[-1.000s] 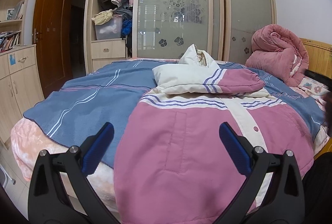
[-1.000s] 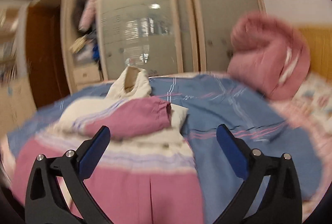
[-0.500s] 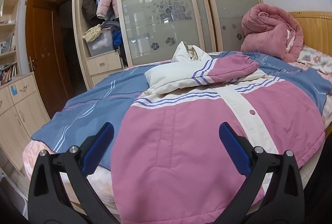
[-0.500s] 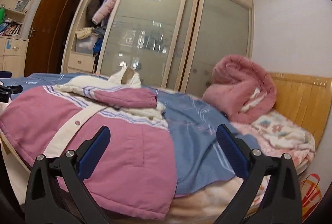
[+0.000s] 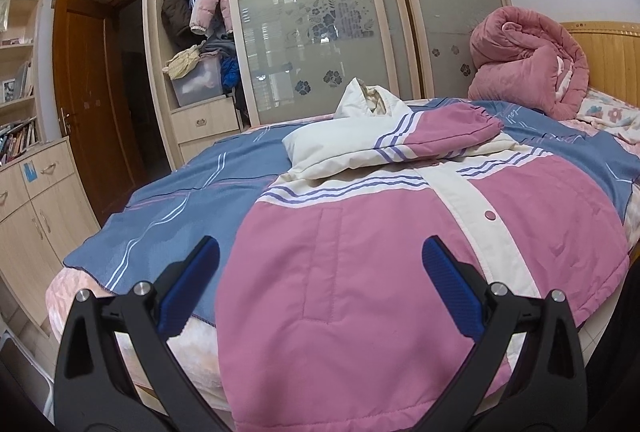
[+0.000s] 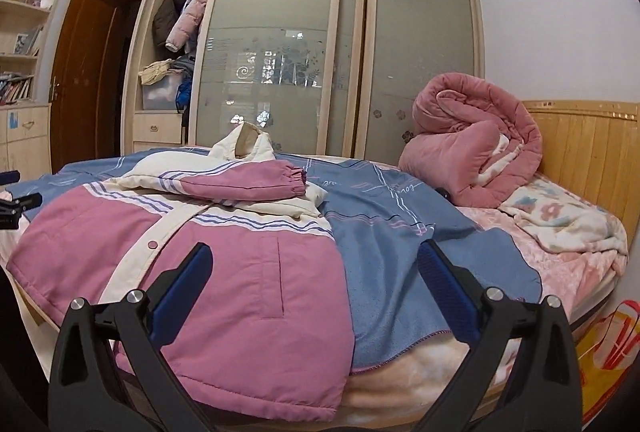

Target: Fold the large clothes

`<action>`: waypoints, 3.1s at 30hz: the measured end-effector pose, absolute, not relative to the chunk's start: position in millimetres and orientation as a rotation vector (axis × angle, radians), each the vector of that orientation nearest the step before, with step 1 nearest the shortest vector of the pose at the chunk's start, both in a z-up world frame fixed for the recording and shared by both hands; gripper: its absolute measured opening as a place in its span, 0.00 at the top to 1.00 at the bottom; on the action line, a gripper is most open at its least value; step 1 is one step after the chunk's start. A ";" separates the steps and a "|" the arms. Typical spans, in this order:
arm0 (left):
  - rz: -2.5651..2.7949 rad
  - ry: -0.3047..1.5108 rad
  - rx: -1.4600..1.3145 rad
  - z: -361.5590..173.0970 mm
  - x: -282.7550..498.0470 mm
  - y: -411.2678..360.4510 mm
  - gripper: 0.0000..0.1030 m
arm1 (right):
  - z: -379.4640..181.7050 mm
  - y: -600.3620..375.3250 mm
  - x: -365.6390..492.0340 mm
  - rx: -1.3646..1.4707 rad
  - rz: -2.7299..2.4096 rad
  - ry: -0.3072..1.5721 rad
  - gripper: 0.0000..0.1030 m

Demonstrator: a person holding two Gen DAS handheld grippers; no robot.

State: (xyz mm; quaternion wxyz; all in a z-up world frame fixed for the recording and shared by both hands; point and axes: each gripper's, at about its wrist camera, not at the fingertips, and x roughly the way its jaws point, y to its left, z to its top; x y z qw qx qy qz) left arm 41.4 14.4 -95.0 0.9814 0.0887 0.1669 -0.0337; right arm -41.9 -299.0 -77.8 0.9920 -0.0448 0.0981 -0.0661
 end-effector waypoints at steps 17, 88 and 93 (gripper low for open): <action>-0.075 0.320 0.159 -93.3 37.6 18.2 0.02 | -78.8 -296.7 -35.0 -0.092 -0.123 0.231 0.01; -0.051 0.507 -0.144 -100.8 111.8 82.6 0.02 | 42.0 -249.8 562.0 0.135 0.044 0.577 0.93; -0.036 0.495 -0.153 -96.8 106.0 82.1 0.02 | 50.3 -276.1 460.1 0.232 0.102 0.469 0.93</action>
